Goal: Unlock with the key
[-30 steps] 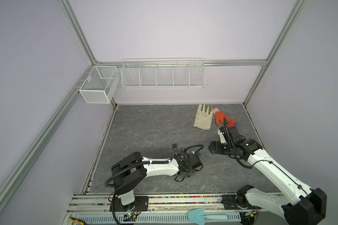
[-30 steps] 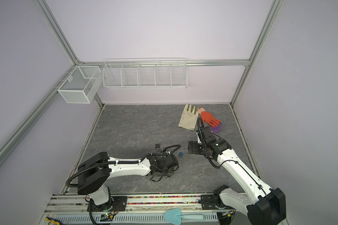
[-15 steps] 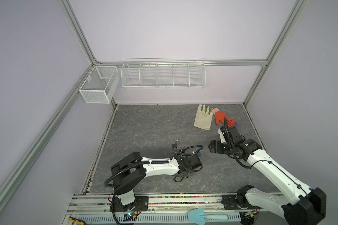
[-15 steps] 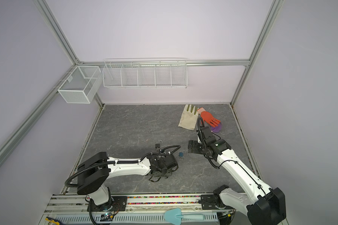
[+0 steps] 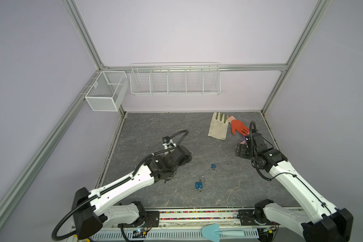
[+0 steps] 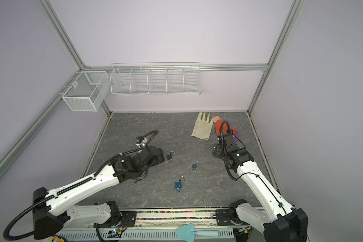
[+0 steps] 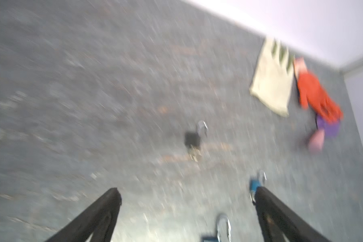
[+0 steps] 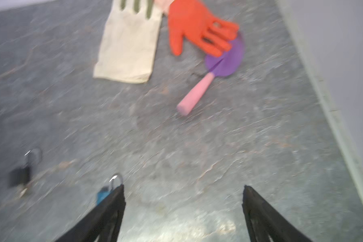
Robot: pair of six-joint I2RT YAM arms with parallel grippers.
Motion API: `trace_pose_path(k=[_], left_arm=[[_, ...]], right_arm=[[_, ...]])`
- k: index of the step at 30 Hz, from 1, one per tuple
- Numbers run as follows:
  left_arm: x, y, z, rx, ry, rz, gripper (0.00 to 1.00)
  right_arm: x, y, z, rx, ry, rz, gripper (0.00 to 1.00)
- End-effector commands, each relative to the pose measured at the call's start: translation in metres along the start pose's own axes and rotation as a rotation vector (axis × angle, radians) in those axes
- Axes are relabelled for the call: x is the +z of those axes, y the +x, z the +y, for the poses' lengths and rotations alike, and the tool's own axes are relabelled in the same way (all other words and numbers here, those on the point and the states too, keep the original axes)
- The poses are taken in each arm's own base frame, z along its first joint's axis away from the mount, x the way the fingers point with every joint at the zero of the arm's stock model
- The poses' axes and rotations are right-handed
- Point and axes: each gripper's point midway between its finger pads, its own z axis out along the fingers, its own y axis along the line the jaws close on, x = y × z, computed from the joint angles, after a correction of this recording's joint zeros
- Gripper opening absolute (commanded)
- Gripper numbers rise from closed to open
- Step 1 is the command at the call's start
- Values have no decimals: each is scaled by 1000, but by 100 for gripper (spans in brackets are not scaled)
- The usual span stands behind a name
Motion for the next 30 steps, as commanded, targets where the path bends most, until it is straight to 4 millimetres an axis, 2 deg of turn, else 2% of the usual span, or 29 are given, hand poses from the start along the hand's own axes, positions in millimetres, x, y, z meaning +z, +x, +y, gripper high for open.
trace_pose_path(k=[1, 3, 5, 7, 9, 12, 15, 19, 21, 24, 25, 26, 28, 30], left_arm=[[2, -64, 102, 139, -333, -281, 100], [9, -83, 153, 105, -443, -355, 100], [18, -86, 195, 74, -533, -407, 100], [38, -77, 224, 19, -541, -398, 100], [60, -65, 243, -10, -557, -384, 100], [94, -57, 238, 52, -495, -406, 100], [113, -69, 227, 94, -473, -381, 100], [117, -78, 203, 176, -318, -516, 100], [123, -70, 197, 189, -247, -532, 99], [141, -56, 183, 264, -154, -519, 99], [145, -57, 177, 294, -125, -538, 99], [148, -56, 173, 317, -112, -544, 99], [153, -52, 174, 317, -127, -455, 99], [166, -65, 190, 246, -234, -404, 99]], right_arm=[[12, -20, -58, 29, 276, -178, 89], [25, -22, -73, 38, 326, -242, 89], [44, -18, -89, 73, 333, -254, 89], [67, -10, -96, 94, 309, -236, 89], [89, -2, -102, 89, 311, -212, 89], [112, 4, -94, 69, 253, -237, 89], [121, -12, -73, 17, 145, -293, 89], [119, -25, -53, -13, -19, -454, 89], [123, -23, -44, -37, -78, -470, 89], [125, -13, -16, -147, -207, -470, 88], [129, -7, -10, -178, -217, -469, 88], [130, -11, -3, -205, -228, -520, 88], [138, -9, -9, -183, -190, -422, 89], [138, -13, -11, -164, -199, -466, 88]])
